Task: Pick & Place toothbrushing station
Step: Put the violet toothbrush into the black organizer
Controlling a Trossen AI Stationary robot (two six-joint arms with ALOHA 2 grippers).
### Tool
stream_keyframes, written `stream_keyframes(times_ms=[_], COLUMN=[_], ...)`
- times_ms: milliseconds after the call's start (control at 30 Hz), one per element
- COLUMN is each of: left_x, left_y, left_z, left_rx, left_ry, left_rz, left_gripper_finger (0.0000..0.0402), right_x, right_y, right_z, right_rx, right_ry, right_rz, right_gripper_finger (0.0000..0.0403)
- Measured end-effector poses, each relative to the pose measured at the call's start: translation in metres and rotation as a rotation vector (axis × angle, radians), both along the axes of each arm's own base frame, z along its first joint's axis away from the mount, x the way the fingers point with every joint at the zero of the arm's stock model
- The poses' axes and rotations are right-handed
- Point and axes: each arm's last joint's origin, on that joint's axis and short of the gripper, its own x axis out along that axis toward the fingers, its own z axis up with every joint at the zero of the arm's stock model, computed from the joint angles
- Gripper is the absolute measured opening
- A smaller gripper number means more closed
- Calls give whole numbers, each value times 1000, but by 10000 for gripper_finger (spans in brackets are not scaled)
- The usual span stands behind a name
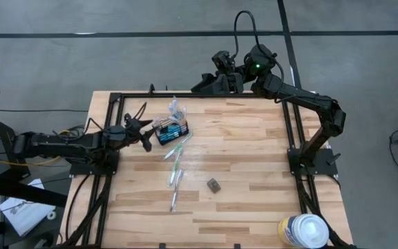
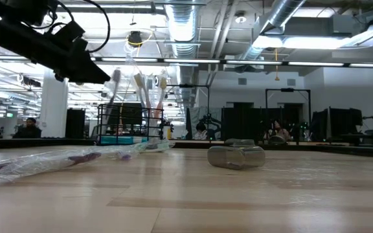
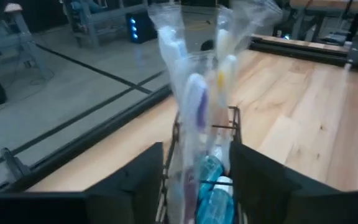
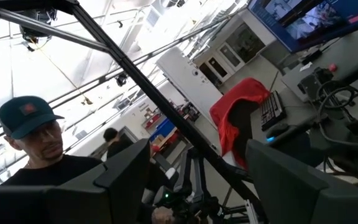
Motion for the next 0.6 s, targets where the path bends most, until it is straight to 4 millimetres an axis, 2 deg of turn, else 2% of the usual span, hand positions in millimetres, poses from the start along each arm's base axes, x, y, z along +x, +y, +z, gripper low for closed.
stream_keyframes(times_ms=[133, 300, 433, 600], left_x=[-2, -4, -4, 1], left_y=[1, 1, -2, -12], left_z=[6, 28, 65, 106], left_rx=[54, 117, 123, -68], left_ry=[-10, -51, -170, -329], left_rz=[39, 51, 7, -170], left_gripper_finger=[215, 229, 218, 174], right_x=[0, 0, -1, -1], right_y=[0, 1, 0, -2], right_z=[0, 0, 0, 0], right_rx=[-7, -11, -14, -63], right_ry=[4, 2, 0, -31], right_rz=[20, 21, 18, -1], right_gripper_finger=[256, 256, 256, 256])
